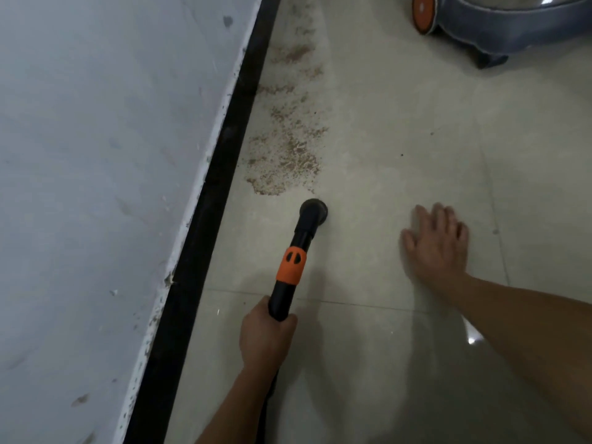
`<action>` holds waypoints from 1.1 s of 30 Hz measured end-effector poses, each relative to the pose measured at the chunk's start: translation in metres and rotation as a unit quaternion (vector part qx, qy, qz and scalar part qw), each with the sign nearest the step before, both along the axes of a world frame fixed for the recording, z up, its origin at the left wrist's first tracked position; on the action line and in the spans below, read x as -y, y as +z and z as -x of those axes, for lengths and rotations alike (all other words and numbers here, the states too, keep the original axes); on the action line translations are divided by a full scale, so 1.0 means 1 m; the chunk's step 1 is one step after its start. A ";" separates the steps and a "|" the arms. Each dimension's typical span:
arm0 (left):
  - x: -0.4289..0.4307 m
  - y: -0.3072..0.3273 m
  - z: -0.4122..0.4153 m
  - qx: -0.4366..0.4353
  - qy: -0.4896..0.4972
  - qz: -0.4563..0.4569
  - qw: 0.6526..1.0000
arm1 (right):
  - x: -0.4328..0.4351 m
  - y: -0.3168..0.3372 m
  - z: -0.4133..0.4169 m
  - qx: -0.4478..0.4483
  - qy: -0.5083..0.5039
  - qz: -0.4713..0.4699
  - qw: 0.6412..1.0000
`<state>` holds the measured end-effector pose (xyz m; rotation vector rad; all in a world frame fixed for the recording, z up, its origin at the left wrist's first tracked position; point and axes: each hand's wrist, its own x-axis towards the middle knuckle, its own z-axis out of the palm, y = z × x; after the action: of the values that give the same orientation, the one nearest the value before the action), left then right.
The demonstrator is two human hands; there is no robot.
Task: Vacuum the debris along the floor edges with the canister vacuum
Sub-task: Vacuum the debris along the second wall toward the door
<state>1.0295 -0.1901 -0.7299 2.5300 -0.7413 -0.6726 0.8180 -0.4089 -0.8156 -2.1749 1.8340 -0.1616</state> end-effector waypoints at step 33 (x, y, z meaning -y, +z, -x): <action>0.138 0.010 -0.064 0.009 0.064 -0.030 0.997 | 0.004 -0.009 0.006 -0.019 0.017 0.009 1.000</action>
<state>1.0933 -0.3283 -0.7195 2.6148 -0.5663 -0.6391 0.8116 -0.4128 -0.8242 -2.2343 1.8206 -0.1300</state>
